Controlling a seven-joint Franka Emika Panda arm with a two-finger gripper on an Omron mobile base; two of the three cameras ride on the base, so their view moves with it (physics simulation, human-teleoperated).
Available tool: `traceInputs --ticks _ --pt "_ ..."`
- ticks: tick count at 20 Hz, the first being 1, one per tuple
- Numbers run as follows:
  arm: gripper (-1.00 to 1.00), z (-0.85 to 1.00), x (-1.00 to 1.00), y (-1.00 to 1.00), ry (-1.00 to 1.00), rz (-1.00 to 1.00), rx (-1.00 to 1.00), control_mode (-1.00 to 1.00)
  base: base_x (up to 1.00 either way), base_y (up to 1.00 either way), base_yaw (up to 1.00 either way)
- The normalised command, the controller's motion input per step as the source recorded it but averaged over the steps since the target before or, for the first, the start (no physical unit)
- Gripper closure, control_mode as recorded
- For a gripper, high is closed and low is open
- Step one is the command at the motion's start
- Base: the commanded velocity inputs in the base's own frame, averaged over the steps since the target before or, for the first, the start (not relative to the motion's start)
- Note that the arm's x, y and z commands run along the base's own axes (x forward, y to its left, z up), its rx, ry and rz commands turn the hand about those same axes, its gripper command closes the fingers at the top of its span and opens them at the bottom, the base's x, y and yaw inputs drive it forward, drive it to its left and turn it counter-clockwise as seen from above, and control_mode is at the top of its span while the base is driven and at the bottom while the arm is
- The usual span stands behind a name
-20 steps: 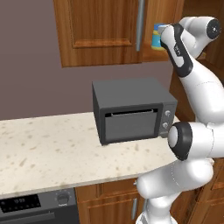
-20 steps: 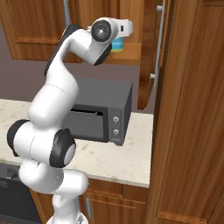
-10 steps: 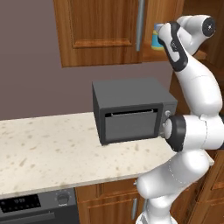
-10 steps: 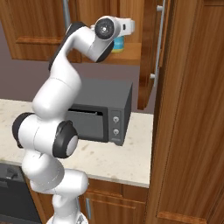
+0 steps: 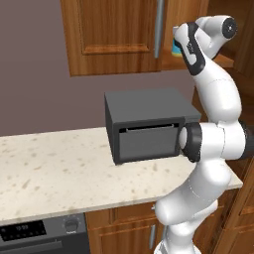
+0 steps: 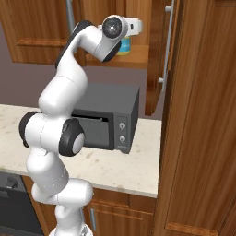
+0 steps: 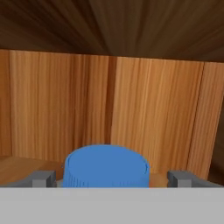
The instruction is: The dining table condiment station is running low on mayonnaise. Refill the condiment station by opening the cabinet and taking the mayonnaise from the cabinet and placing it on the dining table.
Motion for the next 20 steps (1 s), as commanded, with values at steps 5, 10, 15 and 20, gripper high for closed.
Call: traceInputs --ticks 5,10,15,20 --pt "-1.0 -0.09 0.19 0.0 0.0 0.01 0.0 -1.0 0.0 0.0 0.0" --pt "-1.0 -0.1 0.14 0.0 0.01 0.01 0.0 -1.0 0.0 0.0 0.0" --pt "-1.0 -0.06 0.13 0.0 0.02 0.01 0.01 -1.0 0.0 0.0 0.0" --pt "-1.0 0.0 0.19 0.0 0.03 0.0 0.01 -1.0 0.0 0.0 0.0"
